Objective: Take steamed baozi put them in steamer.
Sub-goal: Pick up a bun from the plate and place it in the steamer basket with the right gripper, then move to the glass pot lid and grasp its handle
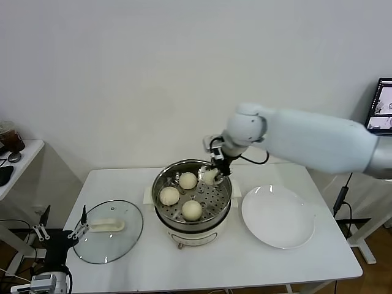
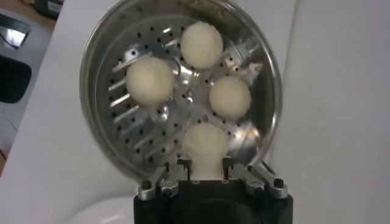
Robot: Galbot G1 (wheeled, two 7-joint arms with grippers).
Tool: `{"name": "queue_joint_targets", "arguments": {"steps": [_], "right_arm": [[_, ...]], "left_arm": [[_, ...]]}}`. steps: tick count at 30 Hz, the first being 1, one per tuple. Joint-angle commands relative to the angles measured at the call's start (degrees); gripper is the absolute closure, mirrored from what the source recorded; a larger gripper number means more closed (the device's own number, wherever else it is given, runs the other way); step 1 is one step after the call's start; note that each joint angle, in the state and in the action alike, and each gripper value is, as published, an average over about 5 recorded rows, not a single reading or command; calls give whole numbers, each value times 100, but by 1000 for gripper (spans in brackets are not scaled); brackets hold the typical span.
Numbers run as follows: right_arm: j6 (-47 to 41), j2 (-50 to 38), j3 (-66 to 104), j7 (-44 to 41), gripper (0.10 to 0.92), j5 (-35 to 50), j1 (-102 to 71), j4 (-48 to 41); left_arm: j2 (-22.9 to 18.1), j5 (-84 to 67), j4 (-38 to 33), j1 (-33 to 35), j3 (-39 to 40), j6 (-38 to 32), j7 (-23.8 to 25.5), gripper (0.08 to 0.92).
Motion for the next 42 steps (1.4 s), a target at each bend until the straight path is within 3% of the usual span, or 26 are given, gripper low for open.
{"name": "queue_joint_targets", "arguments": {"steps": [1,16,23,30,36,42], "right_arm": [[-581,666,-182,350,669,-32,-671,-417],[-476,607,118,436,648,-481,-1191,-793],[-454,350,408,400,476,-367,-998,-549],[-534,-453,1043,576,272,-143,-882,190],[-99,-1417,2020,1919,205,455,-1562,1135],[795,-2503,4224,3837,203,641,-4229,2107]], "left_arm": [[26,-53,48,-6,-81,-9,3,177],[26,-48,110,-17,-96,-19,19,177],[23,-48,90,0,-126,-17,22,177],[20,-31,130,0,-123,-36,26,177],[10,-37,120,4,-120,-58,39,177],[-54,-18,117,9,-53,-170,59,177]]}}
